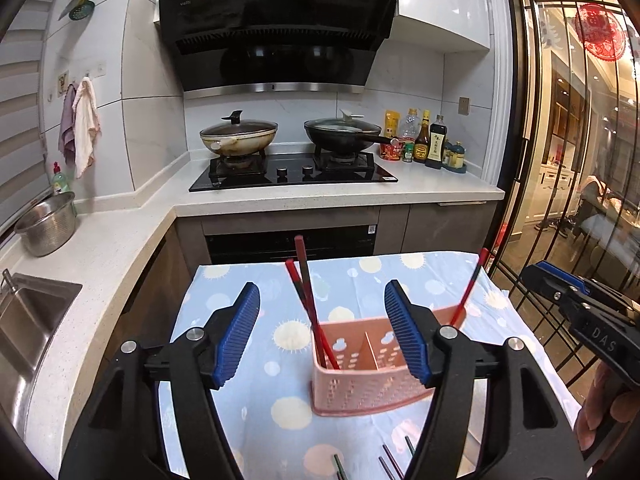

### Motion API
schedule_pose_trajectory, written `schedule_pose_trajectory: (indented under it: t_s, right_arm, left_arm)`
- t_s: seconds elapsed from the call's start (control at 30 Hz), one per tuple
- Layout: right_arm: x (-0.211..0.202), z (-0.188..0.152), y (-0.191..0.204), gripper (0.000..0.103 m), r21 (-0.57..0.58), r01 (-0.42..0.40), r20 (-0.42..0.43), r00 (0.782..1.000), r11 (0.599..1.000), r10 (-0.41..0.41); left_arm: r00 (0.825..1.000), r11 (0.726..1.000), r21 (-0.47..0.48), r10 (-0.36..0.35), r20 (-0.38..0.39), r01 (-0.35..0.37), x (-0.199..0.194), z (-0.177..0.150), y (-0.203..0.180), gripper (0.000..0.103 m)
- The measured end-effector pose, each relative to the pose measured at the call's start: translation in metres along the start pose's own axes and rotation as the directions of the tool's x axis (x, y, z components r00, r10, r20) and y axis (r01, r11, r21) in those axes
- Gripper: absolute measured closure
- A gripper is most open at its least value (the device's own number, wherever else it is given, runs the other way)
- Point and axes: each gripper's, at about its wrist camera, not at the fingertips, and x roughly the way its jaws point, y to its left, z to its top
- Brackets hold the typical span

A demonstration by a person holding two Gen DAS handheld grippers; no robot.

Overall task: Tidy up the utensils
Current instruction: 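Open both tools to release the chopsticks in the holder, then move both tools back down toward the remaining chopsticks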

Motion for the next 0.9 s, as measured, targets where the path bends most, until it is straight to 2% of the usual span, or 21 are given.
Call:
schedule_pose_trajectory:
  t_s: [0.1,0.23,0.5,0.63,0.9]
  right_arm:
    - [-0.018,-0.016,0.001,0.075,-0.006,0.002,-0.007,1.0,1.0,-0.002]
    - [-0.038,-0.045,0.005,0.074,-0.049,0.048,-0.02,0.999,0.998,-0.049]
    - [-0.073,-0.123,0.007,0.074,-0.062,0.068,-0.109,0.991,0.996,-0.075]
    - [-0.086,-0.166,0.008,0.074,-0.037,0.063,-0.173,0.983,0.997,-0.069]
    - [-0.103,-0.231,0.01,0.074,0.0,0.074,-0.269,0.96,0.997,-0.071]
  left_arm:
    - [1.0,1.0,0.002,-0.001,-0.002,0.001,-0.014,-0.015,0.0,0.039]
    - [1.0,1.0,0.009,0.024,-0.016,-0.024,-0.03,-0.043,-0.002,0.038]
    - [0.993,0.999,-0.03,0.015,-0.119,-0.019,-0.052,-0.118,0.003,0.038]
    - [0.981,0.999,-0.029,0.012,-0.193,-0.018,-0.06,-0.161,0.002,0.038]
    - [0.943,0.999,-0.045,-0.008,-0.332,-0.008,-0.077,-0.233,-0.004,0.038]
